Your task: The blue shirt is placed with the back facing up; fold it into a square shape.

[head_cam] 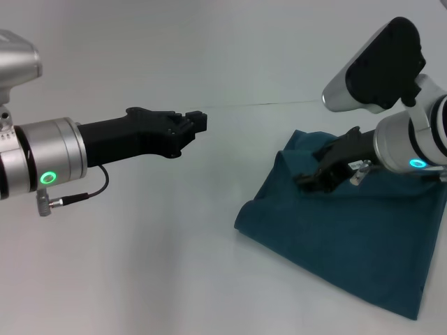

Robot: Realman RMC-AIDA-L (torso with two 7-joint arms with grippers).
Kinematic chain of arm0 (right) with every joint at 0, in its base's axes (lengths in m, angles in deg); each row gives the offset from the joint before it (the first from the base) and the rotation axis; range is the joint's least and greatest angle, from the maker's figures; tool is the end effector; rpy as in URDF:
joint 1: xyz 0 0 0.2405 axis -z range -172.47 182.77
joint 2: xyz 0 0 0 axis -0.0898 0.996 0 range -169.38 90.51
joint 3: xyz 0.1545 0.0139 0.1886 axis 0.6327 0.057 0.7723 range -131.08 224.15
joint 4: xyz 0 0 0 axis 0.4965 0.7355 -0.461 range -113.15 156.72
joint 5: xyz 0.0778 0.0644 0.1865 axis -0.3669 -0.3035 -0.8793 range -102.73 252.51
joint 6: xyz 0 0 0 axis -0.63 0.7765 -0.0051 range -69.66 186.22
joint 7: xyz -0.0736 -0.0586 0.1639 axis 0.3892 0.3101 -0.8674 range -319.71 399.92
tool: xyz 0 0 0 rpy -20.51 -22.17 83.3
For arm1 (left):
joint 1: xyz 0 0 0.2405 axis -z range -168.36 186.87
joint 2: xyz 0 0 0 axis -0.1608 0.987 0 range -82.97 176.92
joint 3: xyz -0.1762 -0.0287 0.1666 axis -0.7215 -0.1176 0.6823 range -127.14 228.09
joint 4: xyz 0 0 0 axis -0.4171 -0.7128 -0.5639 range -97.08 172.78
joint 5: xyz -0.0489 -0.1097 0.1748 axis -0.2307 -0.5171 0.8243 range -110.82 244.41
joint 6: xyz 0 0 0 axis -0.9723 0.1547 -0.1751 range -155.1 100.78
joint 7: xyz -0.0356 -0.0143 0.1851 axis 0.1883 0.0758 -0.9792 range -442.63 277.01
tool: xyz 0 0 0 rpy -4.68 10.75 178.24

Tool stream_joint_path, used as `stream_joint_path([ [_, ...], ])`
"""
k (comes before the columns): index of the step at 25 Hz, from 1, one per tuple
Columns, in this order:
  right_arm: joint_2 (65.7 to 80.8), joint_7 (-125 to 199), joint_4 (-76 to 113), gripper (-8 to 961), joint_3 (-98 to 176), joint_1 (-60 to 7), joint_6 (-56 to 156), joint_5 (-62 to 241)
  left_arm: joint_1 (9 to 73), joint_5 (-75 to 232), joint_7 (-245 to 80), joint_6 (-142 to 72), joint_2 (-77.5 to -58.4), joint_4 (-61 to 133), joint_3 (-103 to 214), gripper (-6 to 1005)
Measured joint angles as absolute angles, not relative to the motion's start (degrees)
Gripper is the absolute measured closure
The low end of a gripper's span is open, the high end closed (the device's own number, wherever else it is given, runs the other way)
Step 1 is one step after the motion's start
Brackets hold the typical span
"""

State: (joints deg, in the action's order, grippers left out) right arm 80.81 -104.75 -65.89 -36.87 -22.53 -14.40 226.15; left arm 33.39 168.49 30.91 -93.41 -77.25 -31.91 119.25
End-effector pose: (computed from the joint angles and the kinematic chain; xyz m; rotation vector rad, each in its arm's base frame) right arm 0.1656 0.3917 -0.0161 -2.4269 0.6265 -0.2418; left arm -0.1277 0.3883 -0.0247 -2.5270 -0.7473 -0.7623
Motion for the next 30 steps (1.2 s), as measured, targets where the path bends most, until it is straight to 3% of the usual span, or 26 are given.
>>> stream_joint_path([
  [30, 80.88, -111.3, -64.8, 366, -46.3, -22.0, -12.3, 233.8, 32.7, 168.5, 30.9, -93.9, -77.39, -32.0, 119.4, 954],
])
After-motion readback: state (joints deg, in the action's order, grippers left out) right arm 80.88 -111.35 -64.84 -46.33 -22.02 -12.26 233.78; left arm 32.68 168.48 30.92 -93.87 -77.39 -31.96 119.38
